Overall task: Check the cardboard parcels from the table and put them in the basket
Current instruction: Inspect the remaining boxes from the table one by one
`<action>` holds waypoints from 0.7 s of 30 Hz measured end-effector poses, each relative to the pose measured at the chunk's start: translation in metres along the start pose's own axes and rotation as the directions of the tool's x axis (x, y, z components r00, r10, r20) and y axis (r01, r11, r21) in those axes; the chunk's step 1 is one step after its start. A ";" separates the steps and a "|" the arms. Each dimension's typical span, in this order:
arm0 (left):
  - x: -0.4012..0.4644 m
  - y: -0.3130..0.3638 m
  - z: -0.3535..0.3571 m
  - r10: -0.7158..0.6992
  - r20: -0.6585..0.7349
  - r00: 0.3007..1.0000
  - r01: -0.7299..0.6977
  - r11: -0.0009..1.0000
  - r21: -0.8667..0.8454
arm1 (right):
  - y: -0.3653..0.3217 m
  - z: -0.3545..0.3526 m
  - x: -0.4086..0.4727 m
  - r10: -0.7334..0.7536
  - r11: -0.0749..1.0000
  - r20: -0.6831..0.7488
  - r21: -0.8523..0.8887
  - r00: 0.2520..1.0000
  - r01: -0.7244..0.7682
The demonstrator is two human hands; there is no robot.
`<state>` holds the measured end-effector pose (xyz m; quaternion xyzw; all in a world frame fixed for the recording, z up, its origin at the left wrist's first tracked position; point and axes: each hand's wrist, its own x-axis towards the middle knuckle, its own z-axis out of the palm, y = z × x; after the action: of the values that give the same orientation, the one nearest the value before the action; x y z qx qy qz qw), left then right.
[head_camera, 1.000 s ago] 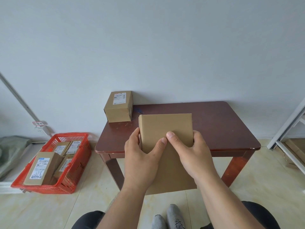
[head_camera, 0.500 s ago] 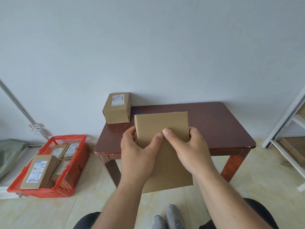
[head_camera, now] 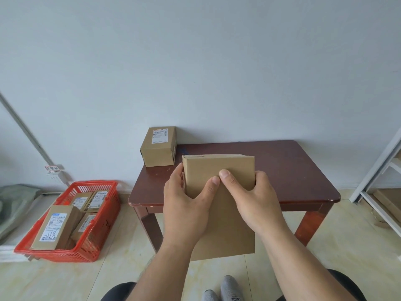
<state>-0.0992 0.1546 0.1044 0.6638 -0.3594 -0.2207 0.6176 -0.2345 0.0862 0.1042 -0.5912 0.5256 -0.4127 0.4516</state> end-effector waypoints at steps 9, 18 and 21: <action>0.003 0.009 -0.002 -0.068 -0.051 0.996 0.067 0.997 -0.031 | -0.001 -0.001 -0.005 -0.087 0.994 0.027 -0.058 0.996 0.089; -0.007 0.012 0.003 -0.066 -0.034 0.997 0.066 0.998 0.010 | -0.005 -0.002 -0.003 -0.065 0.998 -0.028 0.003 0.997 0.065; -0.006 0.014 0.002 -0.074 -0.049 0.996 0.074 0.997 0.006 | -0.002 0.000 -0.006 -0.070 0.997 -0.024 -0.010 0.997 0.070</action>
<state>-0.1079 0.1580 0.1171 0.6843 -0.3201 -0.2256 0.6151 -0.2348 0.0927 0.1061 -0.6061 0.5120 -0.4332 0.4276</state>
